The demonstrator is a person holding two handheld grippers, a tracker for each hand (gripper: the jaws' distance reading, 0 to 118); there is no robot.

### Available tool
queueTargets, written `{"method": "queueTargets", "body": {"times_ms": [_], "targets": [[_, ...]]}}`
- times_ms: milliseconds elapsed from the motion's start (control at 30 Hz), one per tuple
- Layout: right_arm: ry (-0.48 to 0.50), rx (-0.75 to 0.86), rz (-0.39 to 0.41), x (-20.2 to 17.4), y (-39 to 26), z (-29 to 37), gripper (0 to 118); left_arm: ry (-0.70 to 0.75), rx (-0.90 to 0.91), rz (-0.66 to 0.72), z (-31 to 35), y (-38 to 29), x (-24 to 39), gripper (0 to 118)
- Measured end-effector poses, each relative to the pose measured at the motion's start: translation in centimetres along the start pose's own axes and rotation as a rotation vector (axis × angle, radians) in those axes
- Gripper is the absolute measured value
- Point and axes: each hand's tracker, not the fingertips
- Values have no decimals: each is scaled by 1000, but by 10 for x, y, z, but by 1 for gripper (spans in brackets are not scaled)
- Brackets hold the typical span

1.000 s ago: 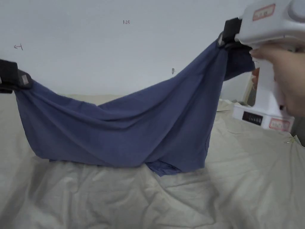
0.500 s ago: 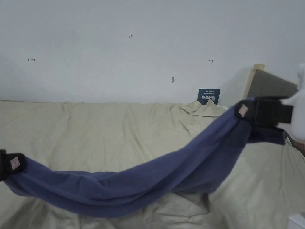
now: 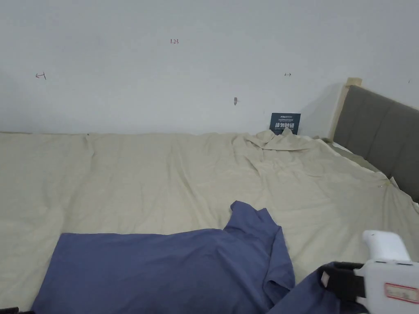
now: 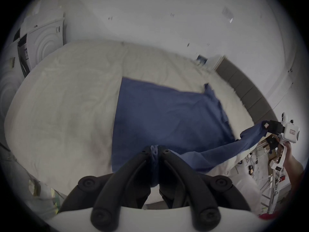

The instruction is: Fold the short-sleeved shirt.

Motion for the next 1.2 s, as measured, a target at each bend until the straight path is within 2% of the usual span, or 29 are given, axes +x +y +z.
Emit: {"method": "queueTargets", "body": {"times_ms": [67, 167, 267, 300, 333, 367, 400, 433, 467, 500, 567, 733, 867, 967, 1067, 1100, 1133, 1167, 1200], "targets": [[-26, -91, -44, 8, -2, -38, 6, 10, -45, 20, -23, 0, -6, 7], [-64, -178, -163, 21, -2, -92, 6, 80, -120, 110, -58, 8, -20, 7], [-120, -293, -214, 31, 0, -131, 7, 156, -196, 136, -83, 12, -30, 7], [-118, -300, -227, 34, 1, -138, 11, 157, -222, 130, -89, 13, -31, 8], [-109, -315, -235, 38, 1, -146, 22, 158, -245, 124, -94, 12, -32, 9], [-105, -337, -230, 40, 0, -151, 43, 149, -234, 113, -97, 12, -33, 17], [-109, -331, -233, 41, -1, -153, 83, 153, -233, 105, -98, 11, -32, 41], [-116, -355, -230, 43, -2, -156, 105, 157, -238, 103, -99, 10, -32, 67], [-113, -377, -226, 46, -4, -157, 115, 164, -239, 102, -99, 8, -31, 92], [-114, -380, -225, 47, -6, -155, 117, 161, -241, 106, -97, 6, -33, 112], [-129, -359, -207, 49, -10, -148, 117, 134, -241, 125, -95, 0, -36, 115], [-154, -249, -189, 54, -11, -118, 117, 184, -154, 109, -73, -1, -39, 115], [-107, -134, -131, 44, -2, -75, 117, 212, 32, 13, -27, 2, -28, 112], [-62, -3, -82, 26, 2, -35, 117, 179, 208, -44, 18, 2, -12, 95], [51, 140, -74, 9, -1, 3, 112, 103, 305, -61, 52, 8, 0, 55], [80, 151, -63, 2, -2, 8, 94, 81, 305, -50, 59, 9, 4, 35], [93, 163, -46, -5, -2, 13, 66, 77, 311, -56, 65, 12, 9, 24], [86, 181, -25, -12, -2, 14, 33, 75, 325, -62, 68, 14, 14, 16], [63, 191, -8, -19, -1, 14, 14, 74, 334, -70, 70, 16, 17, 11]]}}
